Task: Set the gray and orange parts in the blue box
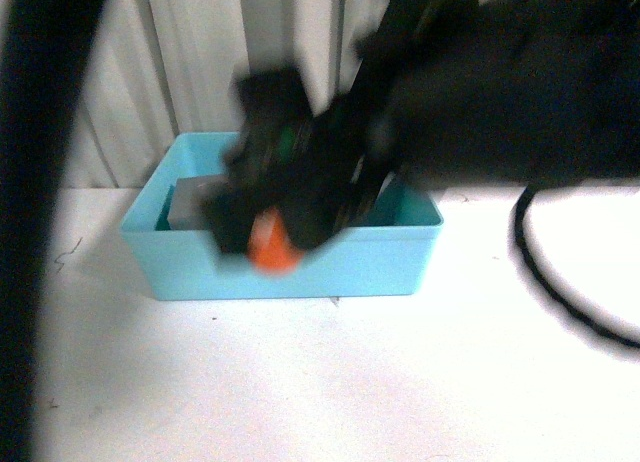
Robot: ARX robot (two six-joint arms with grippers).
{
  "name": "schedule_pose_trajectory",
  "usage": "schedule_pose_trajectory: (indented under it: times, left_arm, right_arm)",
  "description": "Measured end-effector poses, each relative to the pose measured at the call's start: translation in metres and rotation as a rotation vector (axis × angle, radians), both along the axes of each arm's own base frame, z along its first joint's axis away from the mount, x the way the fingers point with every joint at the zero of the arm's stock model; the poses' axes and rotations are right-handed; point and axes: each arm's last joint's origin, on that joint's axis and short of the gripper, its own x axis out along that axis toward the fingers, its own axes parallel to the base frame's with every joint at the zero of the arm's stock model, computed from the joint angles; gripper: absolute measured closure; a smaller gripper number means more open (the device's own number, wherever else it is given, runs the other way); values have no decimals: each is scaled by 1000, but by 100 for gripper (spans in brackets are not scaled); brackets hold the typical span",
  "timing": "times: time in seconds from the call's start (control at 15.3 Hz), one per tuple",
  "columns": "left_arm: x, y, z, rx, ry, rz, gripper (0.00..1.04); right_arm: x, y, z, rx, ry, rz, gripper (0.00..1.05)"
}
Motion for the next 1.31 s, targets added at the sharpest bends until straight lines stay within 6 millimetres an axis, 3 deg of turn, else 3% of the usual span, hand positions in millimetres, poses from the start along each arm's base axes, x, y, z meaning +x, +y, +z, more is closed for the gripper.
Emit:
schedule_pose_trajectory:
  times: [0.13,0.2,0.26,0.39,0.72,0.98,1.31]
  left_arm:
    - [0,0,0,0,0,0,7]
    - [0,0,0,0,0,0,7]
    - [0,0,0,0,0,0,7]
    - [0,0,0,0,0,0,7]
    - [0,0,0,0,0,0,7]
    - [0,0,0,0,0,0,7]
    - [0,0,0,0,0,0,7]
  right_arm:
    - [30,-33,64,89,-188,-181,58]
    - [47,-40,76,92,-205,-241,58]
    - [71,-37,71,88,-148,-288,58]
    - [104,-15,45,66,-38,-308,58]
    - [133,26,1,26,76,-398,58]
    - [153,44,-54,-40,193,-486,58]
    - [184,61,-87,-49,257,-549,58]
